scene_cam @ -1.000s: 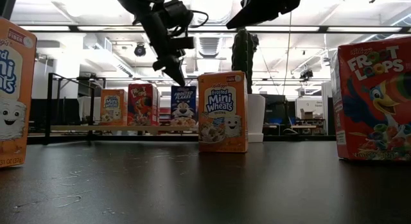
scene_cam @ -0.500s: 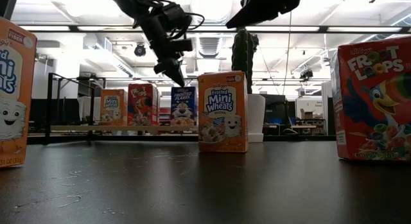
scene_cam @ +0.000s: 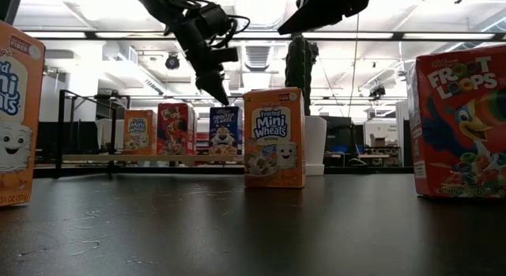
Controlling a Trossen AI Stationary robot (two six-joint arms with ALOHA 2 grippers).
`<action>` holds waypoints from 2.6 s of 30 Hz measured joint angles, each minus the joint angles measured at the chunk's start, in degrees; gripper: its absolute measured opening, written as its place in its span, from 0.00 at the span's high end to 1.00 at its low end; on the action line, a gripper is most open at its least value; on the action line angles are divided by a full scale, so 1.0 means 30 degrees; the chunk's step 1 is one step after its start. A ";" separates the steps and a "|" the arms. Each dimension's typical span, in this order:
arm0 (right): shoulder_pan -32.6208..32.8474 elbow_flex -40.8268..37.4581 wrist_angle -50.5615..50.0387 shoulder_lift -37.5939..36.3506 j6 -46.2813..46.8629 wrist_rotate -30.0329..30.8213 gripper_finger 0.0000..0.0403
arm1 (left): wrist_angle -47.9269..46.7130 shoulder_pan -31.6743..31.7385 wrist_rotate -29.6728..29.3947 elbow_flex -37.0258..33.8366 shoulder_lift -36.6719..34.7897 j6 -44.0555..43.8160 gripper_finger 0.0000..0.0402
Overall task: Stack cereal on shelf
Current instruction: Put the middle blue cereal box on the shelf
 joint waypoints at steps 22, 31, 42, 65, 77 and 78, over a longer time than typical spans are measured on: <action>-0.0007 0.0000 -0.0007 0.0000 -0.0153 0.0007 0.98 | -0.0727 -0.0447 0.2664 -0.0015 0.1031 -0.0297 1.00; -0.0007 0.0000 -0.0015 0.0000 -0.0148 0.0007 0.98 | 0.0098 -0.0442 -0.0181 0.0051 0.1924 -0.0738 1.00; -0.0007 0.0000 -0.0015 0.0000 -0.0284 0.0007 0.98 | 0.0092 -0.0430 -0.1844 0.0066 0.1991 -0.0477 1.00; -0.0007 0.0000 -0.0029 0.0000 -0.0273 0.0004 0.98 | 0.0582 -0.0352 -0.1355 0.0073 0.1986 -0.1232 1.00; -0.0007 0.0000 -0.0186 0.0000 -0.0078 0.0005 0.98 | -0.0193 -0.0824 -0.1341 0.0080 0.1317 -0.1274 1.00; -0.0007 0.0000 -0.0189 0.0000 -0.0083 0.0000 0.98 | -0.0426 -0.0898 -0.1336 0.0087 0.1260 -0.1206 1.00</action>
